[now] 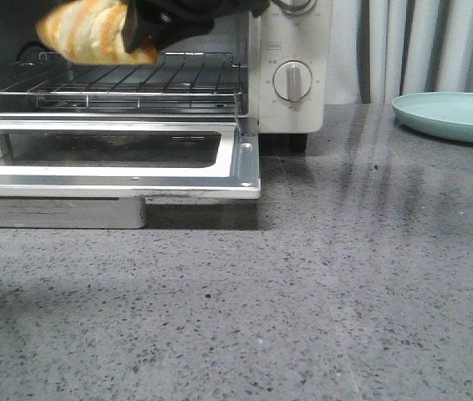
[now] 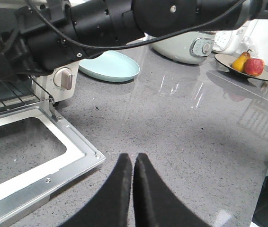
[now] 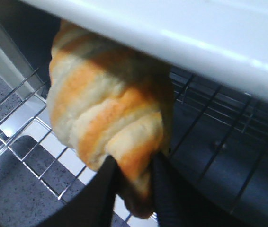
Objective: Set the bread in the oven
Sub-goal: 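Carry the croissant with the right gripper into the oven onto the rack, then open the right gripper and withdraw it from the oven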
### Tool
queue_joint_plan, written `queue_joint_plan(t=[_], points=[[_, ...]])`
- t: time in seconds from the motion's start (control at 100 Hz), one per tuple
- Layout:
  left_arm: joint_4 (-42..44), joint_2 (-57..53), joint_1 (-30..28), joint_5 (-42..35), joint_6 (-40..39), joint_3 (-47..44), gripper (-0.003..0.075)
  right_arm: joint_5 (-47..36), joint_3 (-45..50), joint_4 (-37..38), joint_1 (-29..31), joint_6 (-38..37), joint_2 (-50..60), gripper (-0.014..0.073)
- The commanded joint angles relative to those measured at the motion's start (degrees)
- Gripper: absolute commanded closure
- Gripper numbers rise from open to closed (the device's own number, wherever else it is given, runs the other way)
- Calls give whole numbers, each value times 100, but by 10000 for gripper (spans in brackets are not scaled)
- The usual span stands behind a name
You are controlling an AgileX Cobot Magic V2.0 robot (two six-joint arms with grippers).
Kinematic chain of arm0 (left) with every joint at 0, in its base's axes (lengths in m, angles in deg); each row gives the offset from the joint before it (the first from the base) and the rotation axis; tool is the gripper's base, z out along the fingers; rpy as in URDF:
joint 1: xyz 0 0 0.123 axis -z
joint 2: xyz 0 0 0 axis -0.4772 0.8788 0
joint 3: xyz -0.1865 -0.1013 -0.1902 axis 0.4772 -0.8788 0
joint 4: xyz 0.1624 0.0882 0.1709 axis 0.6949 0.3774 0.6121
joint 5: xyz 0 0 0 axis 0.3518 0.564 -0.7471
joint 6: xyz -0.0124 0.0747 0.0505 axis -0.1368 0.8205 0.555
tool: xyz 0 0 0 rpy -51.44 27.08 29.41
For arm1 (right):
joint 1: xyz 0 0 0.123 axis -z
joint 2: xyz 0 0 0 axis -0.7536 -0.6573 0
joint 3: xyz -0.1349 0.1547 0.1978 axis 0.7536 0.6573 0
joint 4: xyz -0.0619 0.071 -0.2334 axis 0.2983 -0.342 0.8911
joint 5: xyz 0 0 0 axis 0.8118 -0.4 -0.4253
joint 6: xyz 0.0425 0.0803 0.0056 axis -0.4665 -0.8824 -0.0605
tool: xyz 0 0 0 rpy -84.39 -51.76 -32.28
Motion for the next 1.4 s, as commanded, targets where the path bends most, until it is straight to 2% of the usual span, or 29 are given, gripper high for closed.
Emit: queue_joint_plan(t=[0.0, 0.05, 0.09, 0.2, 0.3, 0.37, 0.43, 0.44, 0.48, 0.66, 0.78, 0.88, 1.07, 1.18, 1.39], points=[[-338, 14, 35, -115, -22, 199, 742, -498, -227, -159, 147, 59, 264, 147], [-338, 14, 35, -202, -22, 199, 742, -499, -227, -188, 157, 59, 264, 57], [-338, 14, 35, -312, -22, 199, 742, -474, -227, -188, 157, 59, 264, 29], [-338, -61, 35, -653, -22, 199, 742, -401, -227, -188, 144, 59, 425, 90], [-338, -283, 35, -1030, -22, 199, 742, -188, -178, -141, 69, 59, 715, 248], [-273, -512, 35, -1380, -22, 199, 742, -161, 55, -19, -50, 59, 1028, 403], [-104, -751, 35, -1722, -22, 199, 742, -311, 508, 266, -179, 59, 1424, 576], [-81, -779, 35, -1757, -22, 199, 742, -339, 572, 297, -193, 59, 1477, 576], [72, -951, 35, -1968, -22, 173, 742, -549, 929, 418, -258, 59, 1827, 673], [452, -1554, 35, -2632, -22, -210, 742, -1384, 3185, 606, -312, 59, 3803, 662], [452, -1695, 35, -2809, -22, -619, 742, -1107, 4413, 1117, -301, 59, 5401, 662], [348, -1695, 35, -2809, -22, -846, 742, -694, 5070, 1240, -301, 59, 6627, 662], [333, -1695, 35, -2809, -22, -908, 742, 4, 5795, 1351, -295, -3, 8390, 662], [333, -1695, 35, -2809, -22, -908, 742, 350, 5840, 1351, -295, -27, 8700, 662], [333, -1695, 35, -2809, -22, -908, 741, 215, 5840, 1393, -295, -27, 8788, 662]])
